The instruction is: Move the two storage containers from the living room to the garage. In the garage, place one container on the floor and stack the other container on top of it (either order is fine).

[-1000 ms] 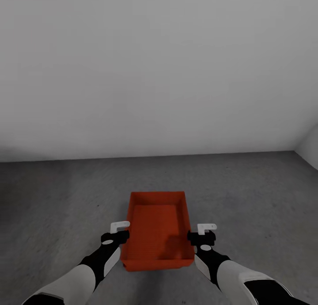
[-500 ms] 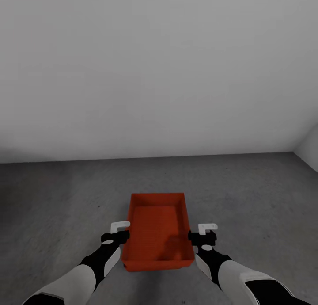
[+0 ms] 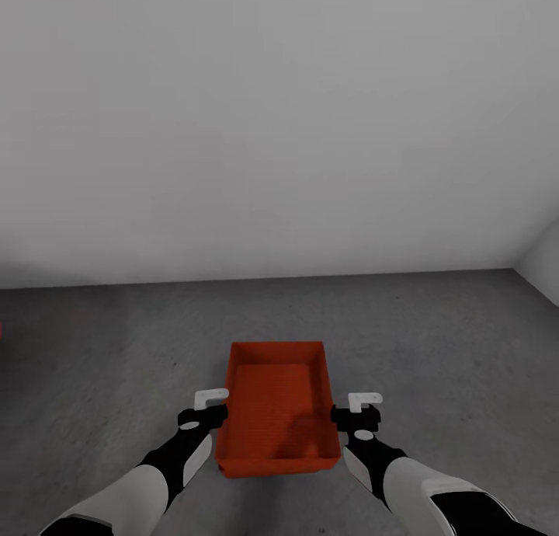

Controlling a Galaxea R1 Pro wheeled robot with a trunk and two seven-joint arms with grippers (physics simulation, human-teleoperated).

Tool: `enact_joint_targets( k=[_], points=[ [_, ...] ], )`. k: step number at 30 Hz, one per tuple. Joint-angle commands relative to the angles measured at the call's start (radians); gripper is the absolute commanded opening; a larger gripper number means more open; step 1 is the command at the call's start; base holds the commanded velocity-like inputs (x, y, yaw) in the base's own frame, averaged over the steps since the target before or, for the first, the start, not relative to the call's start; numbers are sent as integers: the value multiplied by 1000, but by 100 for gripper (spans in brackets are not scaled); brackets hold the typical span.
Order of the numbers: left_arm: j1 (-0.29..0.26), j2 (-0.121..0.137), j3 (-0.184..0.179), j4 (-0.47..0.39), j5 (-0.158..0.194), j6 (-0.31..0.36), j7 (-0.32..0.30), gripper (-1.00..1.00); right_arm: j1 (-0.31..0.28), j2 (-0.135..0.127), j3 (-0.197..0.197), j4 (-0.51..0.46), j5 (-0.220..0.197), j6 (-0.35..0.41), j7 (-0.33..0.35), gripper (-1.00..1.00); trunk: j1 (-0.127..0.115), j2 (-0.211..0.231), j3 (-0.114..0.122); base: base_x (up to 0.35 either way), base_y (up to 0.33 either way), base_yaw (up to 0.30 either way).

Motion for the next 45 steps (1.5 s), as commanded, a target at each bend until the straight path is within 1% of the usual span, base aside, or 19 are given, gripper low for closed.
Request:
enact_joint_targets(
  k=[1, 4, 20, 24, 28, 30, 45],
  points=[
    [0, 0, -9, 0, 10, 0, 6, 100, -1, 0, 1, 1, 9, 0, -7, 100, -4, 7, 2, 0, 0, 0],
    [0, 0, -9, -1, 10, 0, 6, 100, -1, 0, 1, 1, 9, 0, -7, 100, -15, 28, 12, 0, 0, 0],
    [0, 0, -9, 0, 10, -1, 6, 100, -1, 0, 1, 1, 9, 0, -7, 100, -15, 28, 12, -18, -6, 0],
    [0, 0, -8, 2, 10, -1, 10, 100, -1, 0, 1, 1, 9, 0, -7, 100, -15, 28, 12, -232, -76, 0],
    [0, 0, -7, 2, 10, 1, 41, 100, -1, 1, 1, 2, 9, 0, -7, 100, -15, 28, 12, -299, -91, 0],
    [0, 0, -7, 2, 10, 1, 47, 100, -1, 1, 1, 2, 9, -1, -7, 100, -15, 28, 12, -315, -90, 0],
    [0, 0, -9, 2, 10, 4, 54, 100, -1, 4, 1, 2, 9, 1, -7, 100, -15, 28, 12, -320, -88, 0]
  ],
)
